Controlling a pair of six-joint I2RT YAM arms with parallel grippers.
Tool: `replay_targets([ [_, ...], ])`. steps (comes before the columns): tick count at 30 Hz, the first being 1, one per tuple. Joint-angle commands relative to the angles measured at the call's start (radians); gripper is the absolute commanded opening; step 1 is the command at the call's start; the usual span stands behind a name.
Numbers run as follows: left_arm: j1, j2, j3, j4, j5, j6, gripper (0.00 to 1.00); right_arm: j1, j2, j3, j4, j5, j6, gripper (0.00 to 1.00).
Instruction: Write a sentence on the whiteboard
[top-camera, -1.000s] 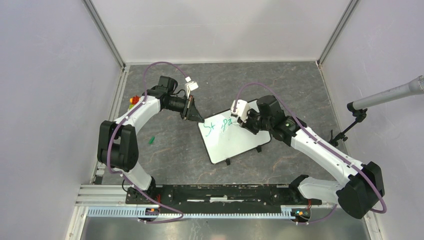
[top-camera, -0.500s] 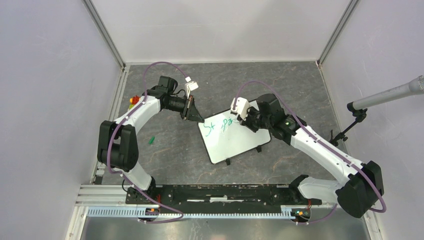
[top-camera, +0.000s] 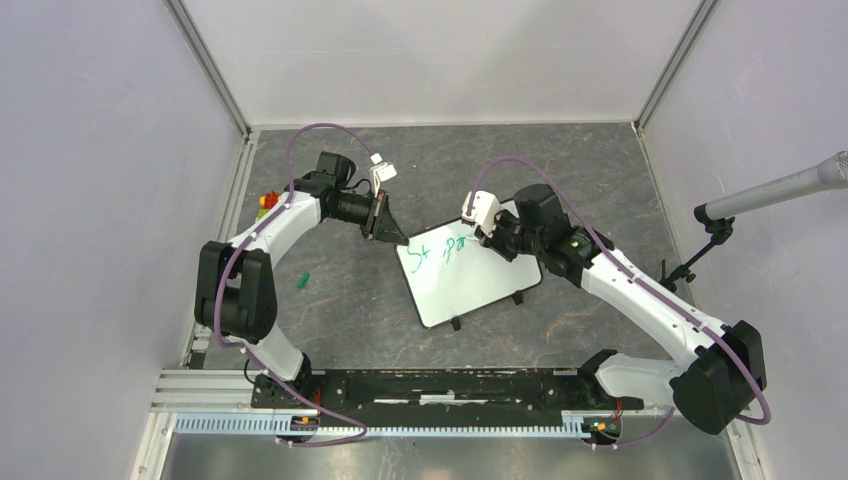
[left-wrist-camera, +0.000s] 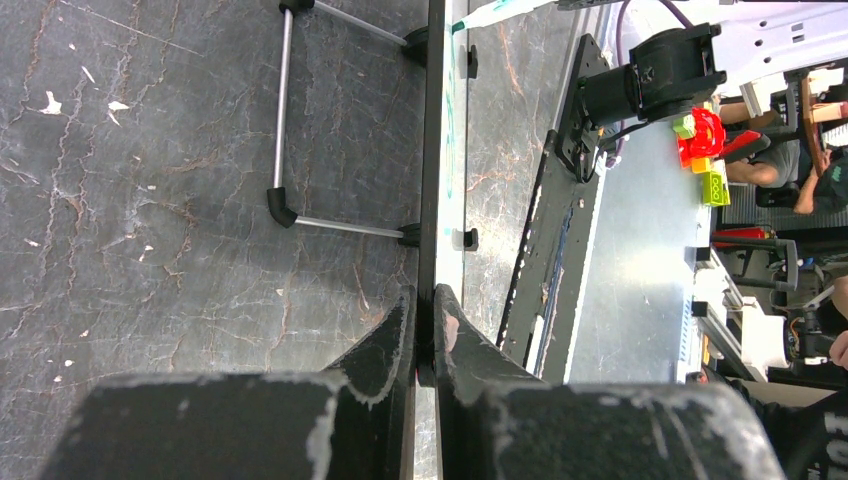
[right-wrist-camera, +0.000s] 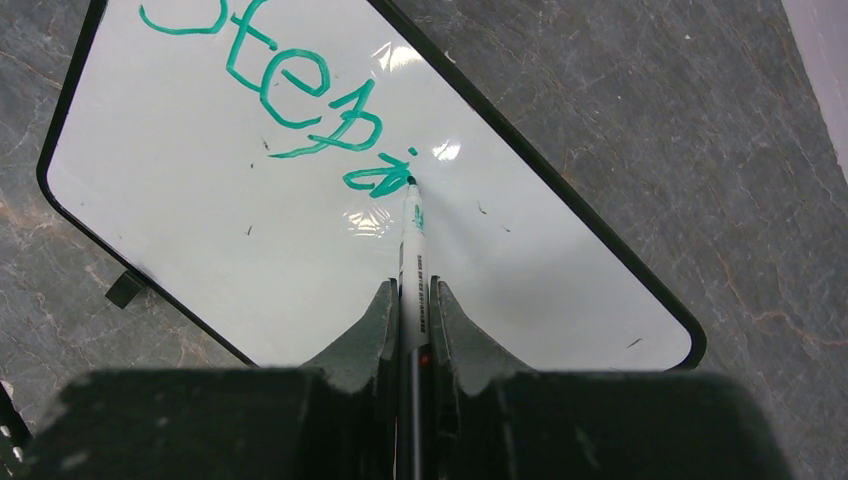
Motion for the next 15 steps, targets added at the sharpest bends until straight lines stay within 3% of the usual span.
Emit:
replay_targets([
  [1, -0.008, 0.016, 0.013, -0.009, -0.038, 0.047, 0.03, -0.017, 0.002, 0.032, 0.020, 0.044, -0.013, 0.00],
  [15, -0.008, 0.015, 0.012, -0.009, -0.043, 0.047, 0.03, -0.020, -0.029, -0.043, -0.011, 0.002, -0.018, 0.00],
])
